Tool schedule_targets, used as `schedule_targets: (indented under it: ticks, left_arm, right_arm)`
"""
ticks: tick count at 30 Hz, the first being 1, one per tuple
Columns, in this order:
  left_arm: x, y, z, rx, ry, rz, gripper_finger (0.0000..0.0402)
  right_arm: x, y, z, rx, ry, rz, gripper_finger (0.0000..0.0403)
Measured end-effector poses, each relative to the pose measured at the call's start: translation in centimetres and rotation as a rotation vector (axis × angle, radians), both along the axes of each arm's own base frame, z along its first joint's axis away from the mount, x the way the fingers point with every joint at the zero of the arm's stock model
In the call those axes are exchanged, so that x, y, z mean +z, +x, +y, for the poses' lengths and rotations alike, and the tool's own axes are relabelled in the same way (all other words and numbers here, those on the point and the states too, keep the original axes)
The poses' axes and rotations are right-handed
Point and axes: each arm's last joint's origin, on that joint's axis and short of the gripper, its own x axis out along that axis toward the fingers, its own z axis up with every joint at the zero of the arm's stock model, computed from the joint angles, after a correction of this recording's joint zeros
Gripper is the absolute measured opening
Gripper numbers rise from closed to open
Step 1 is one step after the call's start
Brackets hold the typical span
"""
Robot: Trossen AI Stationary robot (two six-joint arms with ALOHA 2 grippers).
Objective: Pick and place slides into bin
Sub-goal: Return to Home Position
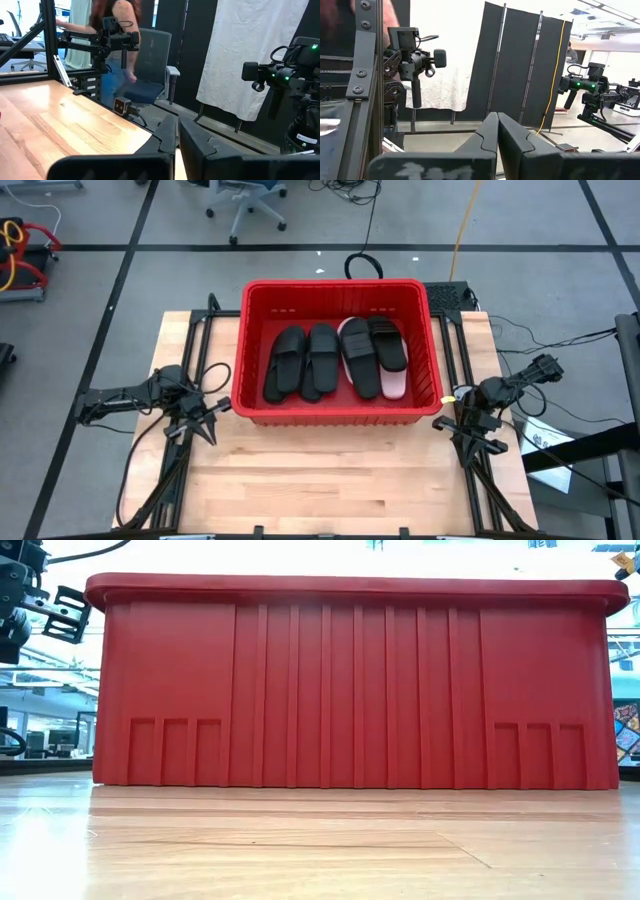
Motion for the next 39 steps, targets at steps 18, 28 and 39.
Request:
schedule_targets:
  ticks: [18, 28, 39]
  left_arm:
    - [0.02, 0.0, 0.0, -0.001, 0.001, -0.002, 0.0003]
    - [0.02, 0.0, 0.0, -0.001, 0.001, -0.002, 0.0023]
    - [0.03, -0.01, 0.0, -0.001, 0.0, -0.002, 0.0018]
  right_arm:
    - [0.0, 0.0, 0.0, 0.0, 0.0, 0.0, 0.0]
    - [0.0, 0.0, 0.0, 0.0, 0.0, 0.0, 0.0]
    - [0.0, 0.0, 0.0, 0.0, 0.0, 0.0, 0.0]
